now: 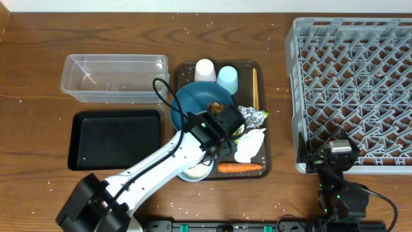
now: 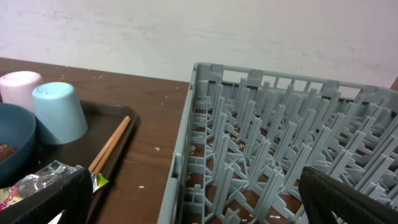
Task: Sort waste into correct bins and load items into the dishwasher rack
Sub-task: 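Lower the left gripper and grasp the rim of the light-blue bowl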
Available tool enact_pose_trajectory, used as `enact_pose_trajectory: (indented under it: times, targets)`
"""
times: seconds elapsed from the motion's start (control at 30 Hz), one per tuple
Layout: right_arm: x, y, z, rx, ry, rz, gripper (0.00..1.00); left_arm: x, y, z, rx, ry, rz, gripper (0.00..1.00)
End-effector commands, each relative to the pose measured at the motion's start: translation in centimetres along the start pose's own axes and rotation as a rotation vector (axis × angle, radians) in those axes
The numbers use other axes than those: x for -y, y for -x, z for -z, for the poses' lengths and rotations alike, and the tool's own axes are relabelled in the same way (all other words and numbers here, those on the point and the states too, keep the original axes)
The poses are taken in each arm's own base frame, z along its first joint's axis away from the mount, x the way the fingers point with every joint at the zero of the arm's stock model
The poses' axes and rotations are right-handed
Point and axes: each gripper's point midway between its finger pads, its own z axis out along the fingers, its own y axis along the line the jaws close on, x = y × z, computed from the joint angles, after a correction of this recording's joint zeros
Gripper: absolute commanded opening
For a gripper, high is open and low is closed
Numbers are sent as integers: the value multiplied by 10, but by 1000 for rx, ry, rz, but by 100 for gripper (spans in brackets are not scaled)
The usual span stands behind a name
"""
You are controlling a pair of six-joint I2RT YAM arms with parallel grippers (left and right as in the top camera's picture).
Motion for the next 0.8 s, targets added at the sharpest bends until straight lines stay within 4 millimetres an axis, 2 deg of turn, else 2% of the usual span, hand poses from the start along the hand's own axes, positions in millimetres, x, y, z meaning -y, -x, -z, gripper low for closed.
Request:
enact_pose_trajectory:
  times: [0.0, 0.5, 0.77]
  targets:
    - [3, -2, 0, -8, -15, 5, 99, -4, 6, -6, 37, 44, 11, 98]
    - [3, -2, 0, -8, -15, 5, 99, -3, 4, -45, 4, 117, 3, 98]
    - [3, -2, 0, -8, -15, 5, 99, -4, 5, -48, 13, 127, 2, 99]
